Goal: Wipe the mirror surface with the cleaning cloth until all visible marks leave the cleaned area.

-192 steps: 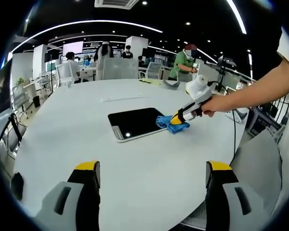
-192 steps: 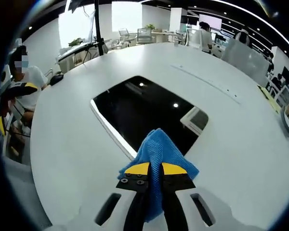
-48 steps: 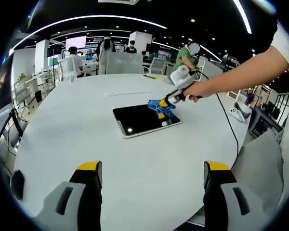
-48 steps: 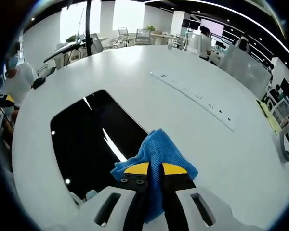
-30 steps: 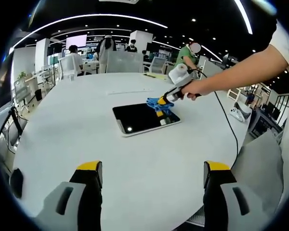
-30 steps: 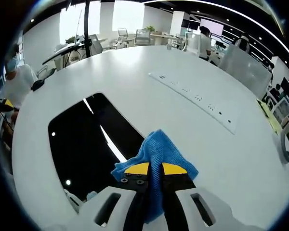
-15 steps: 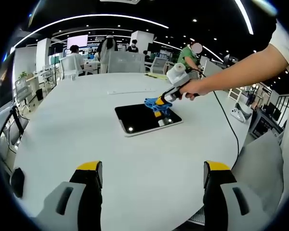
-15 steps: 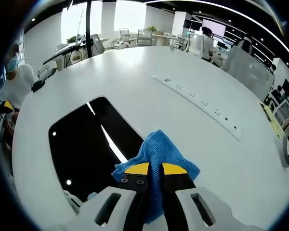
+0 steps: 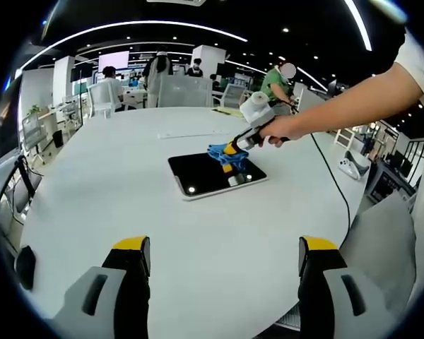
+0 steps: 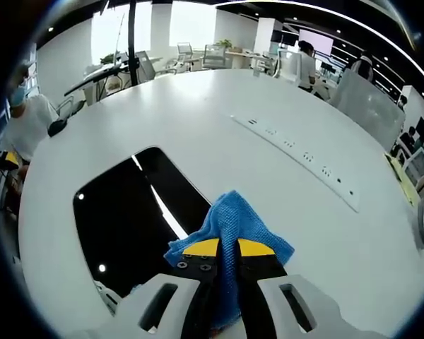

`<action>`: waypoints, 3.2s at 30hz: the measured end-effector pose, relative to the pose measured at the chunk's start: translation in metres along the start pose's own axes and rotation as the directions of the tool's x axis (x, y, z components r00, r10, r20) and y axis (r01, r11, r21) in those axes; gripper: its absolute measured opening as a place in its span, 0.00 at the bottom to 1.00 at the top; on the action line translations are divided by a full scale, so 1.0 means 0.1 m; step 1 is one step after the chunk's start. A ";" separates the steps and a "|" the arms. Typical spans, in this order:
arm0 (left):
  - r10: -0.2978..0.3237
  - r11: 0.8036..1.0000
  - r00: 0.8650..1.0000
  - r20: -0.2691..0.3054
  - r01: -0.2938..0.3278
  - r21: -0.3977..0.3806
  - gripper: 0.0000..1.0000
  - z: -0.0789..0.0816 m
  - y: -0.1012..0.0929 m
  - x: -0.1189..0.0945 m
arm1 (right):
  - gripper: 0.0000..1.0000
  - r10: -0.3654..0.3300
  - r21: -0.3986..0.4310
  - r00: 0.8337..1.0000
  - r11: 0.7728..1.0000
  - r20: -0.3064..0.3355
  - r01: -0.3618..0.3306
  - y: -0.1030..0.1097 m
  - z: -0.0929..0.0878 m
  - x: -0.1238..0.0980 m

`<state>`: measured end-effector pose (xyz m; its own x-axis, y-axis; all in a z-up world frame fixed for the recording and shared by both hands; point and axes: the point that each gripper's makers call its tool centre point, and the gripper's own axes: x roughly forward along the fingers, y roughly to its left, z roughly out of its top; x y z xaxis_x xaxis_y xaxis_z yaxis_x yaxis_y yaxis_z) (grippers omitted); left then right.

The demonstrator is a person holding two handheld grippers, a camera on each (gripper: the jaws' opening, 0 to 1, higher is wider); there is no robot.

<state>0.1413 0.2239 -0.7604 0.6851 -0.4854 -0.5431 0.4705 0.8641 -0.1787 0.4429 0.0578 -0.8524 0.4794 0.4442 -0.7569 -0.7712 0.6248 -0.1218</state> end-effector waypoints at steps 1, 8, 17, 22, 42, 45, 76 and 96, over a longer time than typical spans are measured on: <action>0.000 1.000 1.000 0.001 0.000 -0.001 0.87 0.00 0.00 0.00 | 0.03 0.002 0.004 1.000 1.000 0.000 -0.002 -0.01 -0.01 -0.01; 0.003 1.000 1.000 0.001 -0.003 -0.002 0.87 0.00 0.01 -0.01 | 0.03 0.007 0.001 1.000 1.000 0.001 -0.007 0.04 0.04 0.02; -0.001 1.000 1.000 0.001 0.001 0.000 0.87 0.00 -0.01 0.00 | 0.03 -0.001 0.006 1.000 1.000 0.001 0.001 0.04 0.05 0.03; -0.004 1.000 1.000 0.002 0.004 0.002 0.87 0.00 -0.03 0.00 | 0.03 0.000 0.012 1.000 1.000 -0.005 0.000 0.07 0.04 0.01; -0.009 1.000 1.000 0.003 0.009 0.008 0.87 0.03 -0.05 0.02 | 0.03 0.020 0.018 1.000 1.000 0.004 -0.020 0.17 -0.02 -0.06; -0.011 1.000 1.000 0.002 0.011 0.010 0.87 0.04 -0.05 0.02 | 0.03 0.022 0.019 1.000 1.000 0.006 -0.022 0.19 -0.03 -0.06; -0.023 1.000 1.000 0.009 0.023 0.017 0.87 0.07 -0.10 0.03 | 0.03 0.043 0.014 0.999 0.999 0.020 -0.044 0.59 -0.10 -0.35; -0.029 0.999 1.000 0.010 0.029 0.017 0.87 0.07 -0.13 0.04 | 0.03 0.048 0.024 0.998 0.999 0.030 -0.049 0.56 -0.17 -0.29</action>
<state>0.1420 0.2101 -0.7542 0.6767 -0.5120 -0.5291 0.5000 0.8471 -0.1802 0.3790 0.0691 -0.8479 0.4537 0.4927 -0.7426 -0.7836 0.6174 -0.0691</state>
